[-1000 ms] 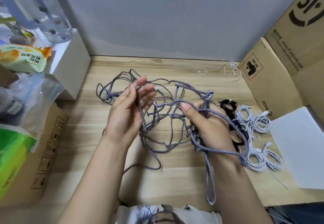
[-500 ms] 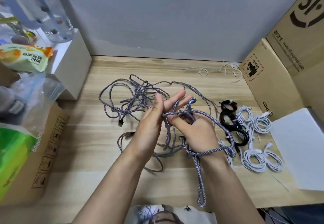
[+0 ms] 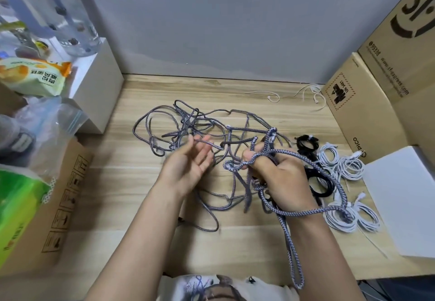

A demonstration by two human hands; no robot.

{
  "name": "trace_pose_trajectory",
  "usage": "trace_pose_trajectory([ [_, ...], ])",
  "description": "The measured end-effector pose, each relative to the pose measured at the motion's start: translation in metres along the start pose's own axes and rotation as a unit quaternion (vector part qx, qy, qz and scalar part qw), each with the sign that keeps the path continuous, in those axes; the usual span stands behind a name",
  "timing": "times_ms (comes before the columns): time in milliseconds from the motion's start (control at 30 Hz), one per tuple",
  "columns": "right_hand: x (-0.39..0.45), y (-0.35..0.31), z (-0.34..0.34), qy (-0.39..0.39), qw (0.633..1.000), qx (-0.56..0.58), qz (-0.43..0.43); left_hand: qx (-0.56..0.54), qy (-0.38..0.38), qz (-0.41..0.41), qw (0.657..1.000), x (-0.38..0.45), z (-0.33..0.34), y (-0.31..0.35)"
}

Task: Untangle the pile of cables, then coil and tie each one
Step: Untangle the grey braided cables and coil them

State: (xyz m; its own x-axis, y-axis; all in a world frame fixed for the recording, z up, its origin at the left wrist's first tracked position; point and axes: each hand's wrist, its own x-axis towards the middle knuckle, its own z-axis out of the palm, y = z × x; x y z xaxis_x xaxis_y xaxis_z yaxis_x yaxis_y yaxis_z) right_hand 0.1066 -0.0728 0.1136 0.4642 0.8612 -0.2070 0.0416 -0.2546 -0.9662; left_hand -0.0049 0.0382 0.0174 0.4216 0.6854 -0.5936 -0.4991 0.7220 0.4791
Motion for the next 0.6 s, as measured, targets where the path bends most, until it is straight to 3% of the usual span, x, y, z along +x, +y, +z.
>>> trace_pose_trajectory([
  [233, -0.011, -0.001, -0.01, -0.008, 0.991, 0.107, -0.079, -0.061, 0.016, -0.016, 0.998, 0.014, 0.003, 0.033],
  [300, -0.008, 0.002, -0.013, -0.016, 0.988, 0.067, -0.141, -0.066, 0.03, -0.029, 0.997, 0.014, 0.003, 0.034],
  [367, -0.006, -0.003, -0.011, -0.072, 0.991, 0.049, -0.099, -0.095, 0.046, -0.038, 0.994, 0.014, 0.002, 0.033],
  [400, -0.003, 0.002, -0.014, -0.06, 0.99, 0.057, -0.117, -0.107, 0.047, -0.036, 0.992, 0.014, 0.002, 0.032],
  [467, 0.001, 0.009, -0.015, 0.019, 0.98, 0.083, -0.182, -0.096, 0.02, -0.023, 0.995, 0.009, 0.003, 0.031],
  [533, 0.001, 0.004, -0.01, 0.045, 0.981, 0.139, -0.13, -0.049, -0.035, -0.006, 0.998, -0.001, 0.009, 0.025],
  [600, 0.004, 0.006, -0.003, 0.064, 0.991, 0.073, -0.097, -0.001, -0.106, -0.002, 0.994, -0.014, 0.017, 0.018],
])
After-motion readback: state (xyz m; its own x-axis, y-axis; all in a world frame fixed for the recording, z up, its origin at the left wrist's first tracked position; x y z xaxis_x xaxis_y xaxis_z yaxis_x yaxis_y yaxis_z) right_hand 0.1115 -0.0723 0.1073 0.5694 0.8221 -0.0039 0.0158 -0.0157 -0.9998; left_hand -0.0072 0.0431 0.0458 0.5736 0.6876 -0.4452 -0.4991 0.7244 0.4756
